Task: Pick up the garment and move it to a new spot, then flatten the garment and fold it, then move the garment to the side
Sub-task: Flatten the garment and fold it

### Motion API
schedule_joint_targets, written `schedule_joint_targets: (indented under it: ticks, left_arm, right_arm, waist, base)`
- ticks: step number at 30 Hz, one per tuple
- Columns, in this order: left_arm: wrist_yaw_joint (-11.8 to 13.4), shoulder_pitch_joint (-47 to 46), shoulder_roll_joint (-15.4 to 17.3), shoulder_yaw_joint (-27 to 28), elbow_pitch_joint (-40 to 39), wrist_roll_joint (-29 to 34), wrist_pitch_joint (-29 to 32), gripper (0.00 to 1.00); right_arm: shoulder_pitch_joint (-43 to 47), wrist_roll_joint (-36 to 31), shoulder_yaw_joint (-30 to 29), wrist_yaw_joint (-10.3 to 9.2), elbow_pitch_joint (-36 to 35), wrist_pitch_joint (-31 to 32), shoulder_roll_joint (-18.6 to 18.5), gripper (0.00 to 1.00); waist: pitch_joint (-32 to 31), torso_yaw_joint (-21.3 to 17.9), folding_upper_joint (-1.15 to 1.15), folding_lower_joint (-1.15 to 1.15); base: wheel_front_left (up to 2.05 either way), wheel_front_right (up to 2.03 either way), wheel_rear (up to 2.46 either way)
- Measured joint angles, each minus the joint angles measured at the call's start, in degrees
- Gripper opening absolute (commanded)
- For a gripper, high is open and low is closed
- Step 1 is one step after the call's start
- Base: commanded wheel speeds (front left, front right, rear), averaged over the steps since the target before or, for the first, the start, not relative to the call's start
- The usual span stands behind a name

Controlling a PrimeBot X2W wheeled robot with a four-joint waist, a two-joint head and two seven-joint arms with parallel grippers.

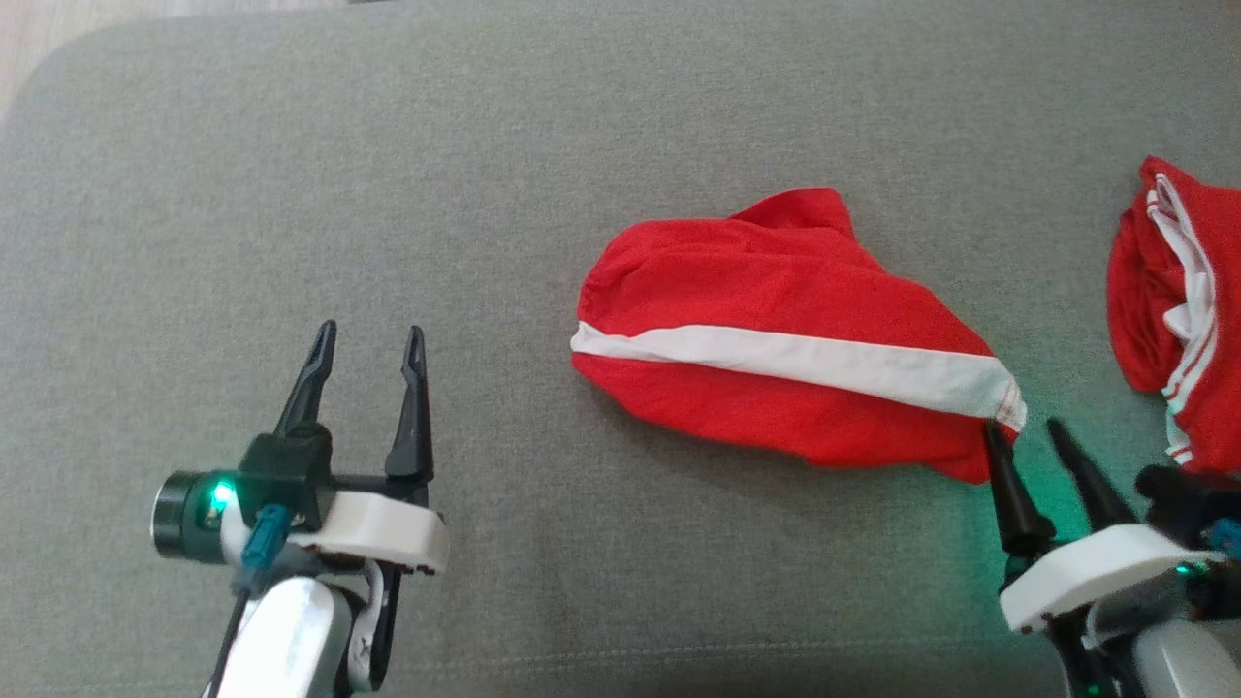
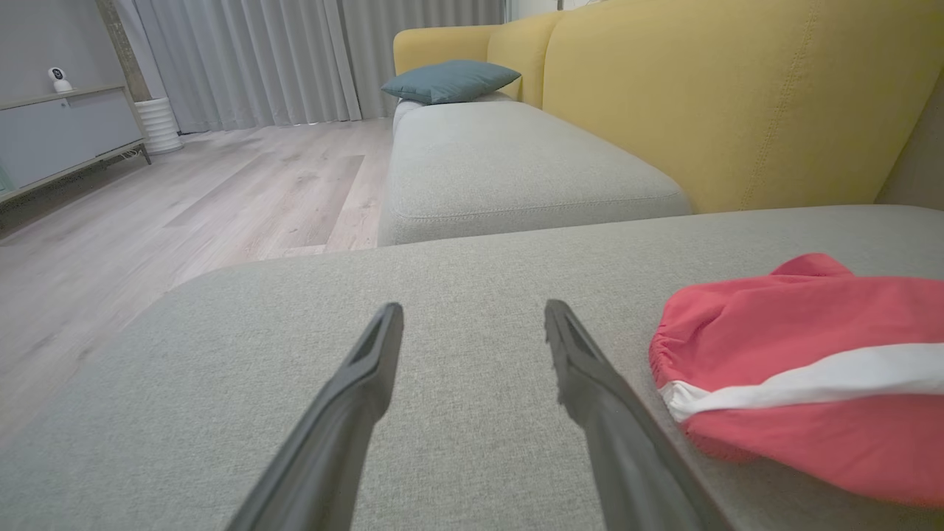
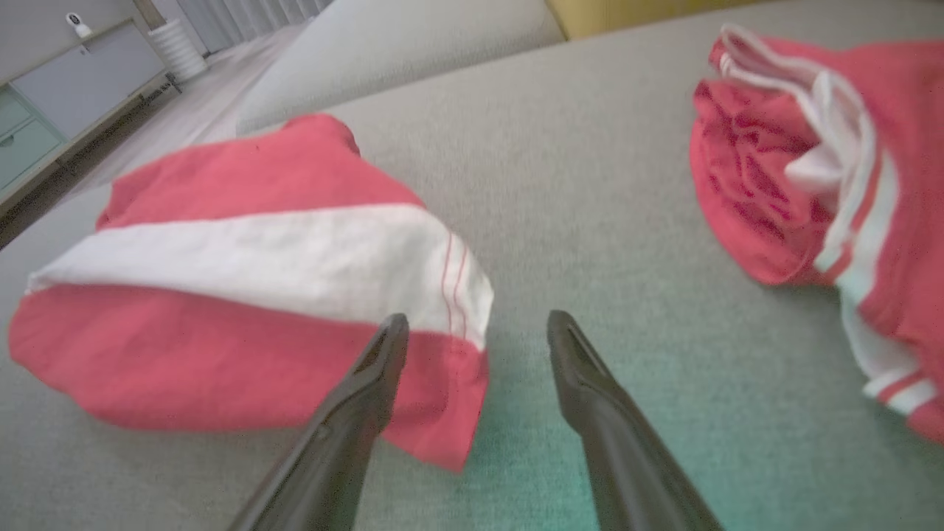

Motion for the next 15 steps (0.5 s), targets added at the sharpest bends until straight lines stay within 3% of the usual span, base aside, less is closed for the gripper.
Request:
schedule_joint_targets:
  ticks: [9, 15]
  left_arm:
    - [0.54, 1.01, 0.31, 0.22, 0.01, -0.46, 0.0, 1.0]
    - [0.86, 2.11, 1.03, 0.07, -0.02, -0.46, 0.1, 1.0]
  right_arm:
    - [0.5, -3.68, -1.63, 0.0, -11.13, -2.79, 1.04, 1.0]
    - [0.91, -5.9, -0.87, 0.0, -18.18, -1.42, 1.68, 1.0]
  waist:
    - [-1.75, -1.04, 0.0, 0.0]
    - [-3.37, -1.34, 0.0, 0.0]
  base:
    - [0.0, 0.0, 0.0]
    - [0.0, 0.0, 0.0]
